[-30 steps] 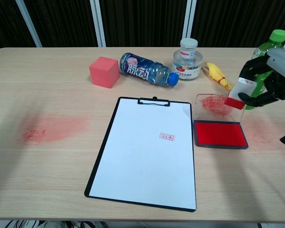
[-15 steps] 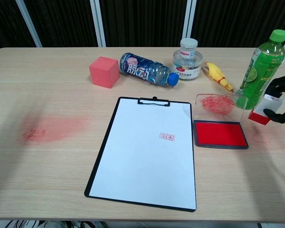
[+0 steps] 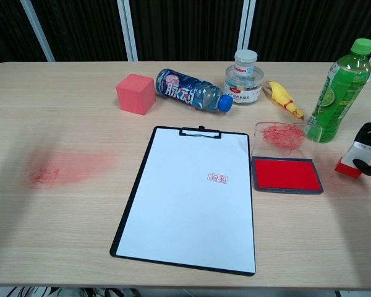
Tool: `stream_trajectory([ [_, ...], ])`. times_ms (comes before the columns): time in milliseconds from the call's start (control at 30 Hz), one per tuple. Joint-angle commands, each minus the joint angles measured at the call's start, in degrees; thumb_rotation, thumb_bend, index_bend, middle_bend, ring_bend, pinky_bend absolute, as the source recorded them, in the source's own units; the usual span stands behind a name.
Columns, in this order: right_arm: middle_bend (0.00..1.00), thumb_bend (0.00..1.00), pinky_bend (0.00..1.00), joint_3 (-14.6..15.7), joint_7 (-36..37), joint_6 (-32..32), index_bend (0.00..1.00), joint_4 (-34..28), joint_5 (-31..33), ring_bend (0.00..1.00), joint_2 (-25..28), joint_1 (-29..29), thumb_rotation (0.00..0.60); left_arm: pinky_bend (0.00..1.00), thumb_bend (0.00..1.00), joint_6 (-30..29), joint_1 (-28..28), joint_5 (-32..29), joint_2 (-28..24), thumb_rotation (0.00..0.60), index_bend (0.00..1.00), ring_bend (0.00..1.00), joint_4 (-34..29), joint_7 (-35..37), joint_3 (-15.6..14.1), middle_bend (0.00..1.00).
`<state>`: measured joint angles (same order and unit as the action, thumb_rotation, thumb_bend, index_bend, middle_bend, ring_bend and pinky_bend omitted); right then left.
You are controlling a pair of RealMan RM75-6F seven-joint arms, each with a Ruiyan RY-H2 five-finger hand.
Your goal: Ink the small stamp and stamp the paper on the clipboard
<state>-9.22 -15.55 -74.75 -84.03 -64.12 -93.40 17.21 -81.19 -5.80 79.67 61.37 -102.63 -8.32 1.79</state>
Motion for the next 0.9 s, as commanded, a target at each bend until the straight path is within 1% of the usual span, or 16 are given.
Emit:
stream_trajectory([
  [33, 0.72, 0.54, 0.72, -0.1, 0.5, 0.4, 0.94, 0.8, 0.3, 0.73, -0.4, -0.1, 0.6, 0.0, 0.01, 0.1, 0.0, -0.1, 0.0, 0.6, 0.0, 0.0, 0.0, -0.2, 0.0, 0.0],
  [367, 0.71, 0.51, 0.72, -0.3, 1.2, 1.4, 0.94, 3.4, 0.7, 0.72, -2.0, -0.3, 0.6, 0.0, 0.01, 0.0, 0.0, -0.4, 0.3, 0.6, 0.0, 0.0, -0.1, -0.7, 0.1, 0.0],
  [533, 0.69, 0.5, 0.72, -0.4, 1.4, 1.7, 0.94, 4.2, 0.6, 0.7, -2.7, -0.3, 0.6, 0.0, 0.01, 0.0, 0.0, -0.5, 0.3, 0.6, 0.0, 0.0, -0.1, -0.8, 0.2, 0.0],
  [667, 0.67, 0.47, 0.72, -0.5, 1.5, 2.1, 0.92, 4.7, 0.7, 0.68, -3.1, -0.3, 0.6, 0.0, 0.01, 0.0, 0.0, -0.6, 0.3, 0.6, 0.0, 0.0, -0.1, -0.9, 0.2, 0.0],
  [900, 0.64, 0.45, 0.72, -0.6, 1.5, 2.5, 0.88, 5.4, 0.9, 0.65, -3.5, -0.4, 0.6, 0.0, 0.01, 0.0, 0.0, -0.7, 0.3, 0.6, 0.0, 0.0, -0.1, -0.9, 0.3, 0.0],
])
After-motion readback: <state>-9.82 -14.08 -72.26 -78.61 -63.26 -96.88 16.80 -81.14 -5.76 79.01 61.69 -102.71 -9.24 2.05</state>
